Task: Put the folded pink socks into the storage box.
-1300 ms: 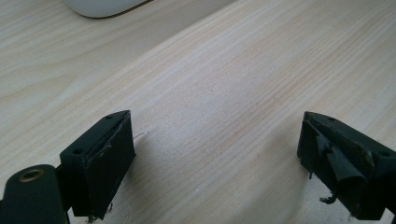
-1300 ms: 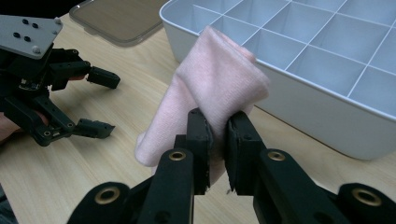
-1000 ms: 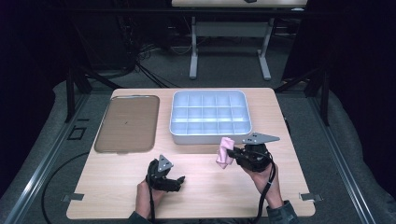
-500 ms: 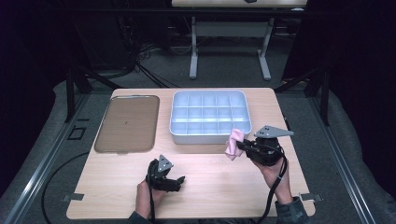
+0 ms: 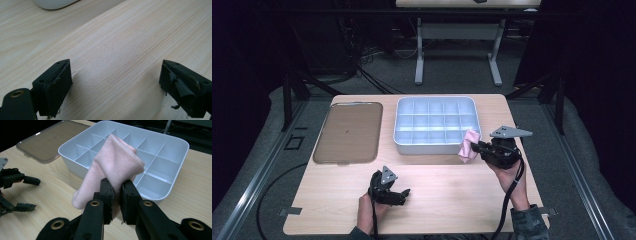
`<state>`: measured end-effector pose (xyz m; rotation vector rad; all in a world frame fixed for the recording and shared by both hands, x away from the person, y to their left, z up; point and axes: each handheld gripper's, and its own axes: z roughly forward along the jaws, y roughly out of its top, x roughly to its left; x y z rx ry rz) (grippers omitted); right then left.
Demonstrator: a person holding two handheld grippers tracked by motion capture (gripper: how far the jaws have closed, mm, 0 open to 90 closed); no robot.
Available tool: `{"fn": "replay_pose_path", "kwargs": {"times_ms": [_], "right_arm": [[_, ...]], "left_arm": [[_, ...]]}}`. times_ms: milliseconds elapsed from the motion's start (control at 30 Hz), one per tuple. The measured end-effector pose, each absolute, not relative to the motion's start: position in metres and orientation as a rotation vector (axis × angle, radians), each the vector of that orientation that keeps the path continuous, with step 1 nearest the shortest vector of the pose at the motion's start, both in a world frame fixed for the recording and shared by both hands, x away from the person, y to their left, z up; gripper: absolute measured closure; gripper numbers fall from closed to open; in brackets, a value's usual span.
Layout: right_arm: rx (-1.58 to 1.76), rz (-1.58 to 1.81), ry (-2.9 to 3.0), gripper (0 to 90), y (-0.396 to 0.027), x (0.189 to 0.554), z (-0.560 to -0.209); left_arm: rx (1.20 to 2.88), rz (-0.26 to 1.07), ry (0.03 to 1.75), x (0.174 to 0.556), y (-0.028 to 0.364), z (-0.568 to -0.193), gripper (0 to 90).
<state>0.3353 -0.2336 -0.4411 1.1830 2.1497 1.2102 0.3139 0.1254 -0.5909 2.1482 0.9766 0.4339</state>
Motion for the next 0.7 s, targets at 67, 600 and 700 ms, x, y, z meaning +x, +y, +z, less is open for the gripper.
{"fn": "replay_pose_path", "kwargs": {"times_ms": [67, 600, 700], "right_arm": [[1.180, 1.201, 2.149, 81.0, -0.234, 0.337, -0.440], [1.193, 1.158, 2.130, 81.0, -0.238, 0.351, -0.439], [1.212, 1.127, 2.120, 81.0, -0.238, 0.363, -0.441]], "left_arm": [[2.149, 0.434, 0.976, 0.314, 0.125, -0.591, 11.0], [2.148, 0.433, 0.977, 0.314, 0.125, -0.591, 10.9], [2.148, 0.433, 0.977, 0.314, 0.125, -0.591, 11.0]]}}
